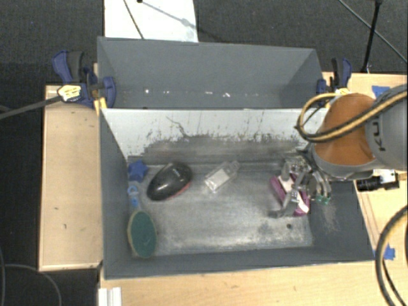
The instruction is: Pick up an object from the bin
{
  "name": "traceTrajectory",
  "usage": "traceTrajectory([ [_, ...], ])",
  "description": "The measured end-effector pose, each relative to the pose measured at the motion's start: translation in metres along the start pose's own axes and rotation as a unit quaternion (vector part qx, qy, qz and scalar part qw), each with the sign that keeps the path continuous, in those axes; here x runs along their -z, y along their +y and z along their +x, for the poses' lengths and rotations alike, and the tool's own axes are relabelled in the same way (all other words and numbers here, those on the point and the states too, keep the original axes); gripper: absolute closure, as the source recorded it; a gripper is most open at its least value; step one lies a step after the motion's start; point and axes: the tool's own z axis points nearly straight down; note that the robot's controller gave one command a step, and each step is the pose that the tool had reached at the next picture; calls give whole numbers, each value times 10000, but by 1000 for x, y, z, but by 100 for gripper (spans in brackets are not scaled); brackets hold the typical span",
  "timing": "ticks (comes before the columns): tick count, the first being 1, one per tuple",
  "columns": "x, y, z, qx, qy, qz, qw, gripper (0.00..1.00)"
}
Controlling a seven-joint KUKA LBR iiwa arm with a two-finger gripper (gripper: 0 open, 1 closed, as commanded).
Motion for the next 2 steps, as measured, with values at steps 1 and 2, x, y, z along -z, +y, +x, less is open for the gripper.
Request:
traceTrajectory([
  [1,-3,54,-4,148,27,-11,9999,0],
  [2,-1,-24,-3,-252,47,5,9997,0],
])
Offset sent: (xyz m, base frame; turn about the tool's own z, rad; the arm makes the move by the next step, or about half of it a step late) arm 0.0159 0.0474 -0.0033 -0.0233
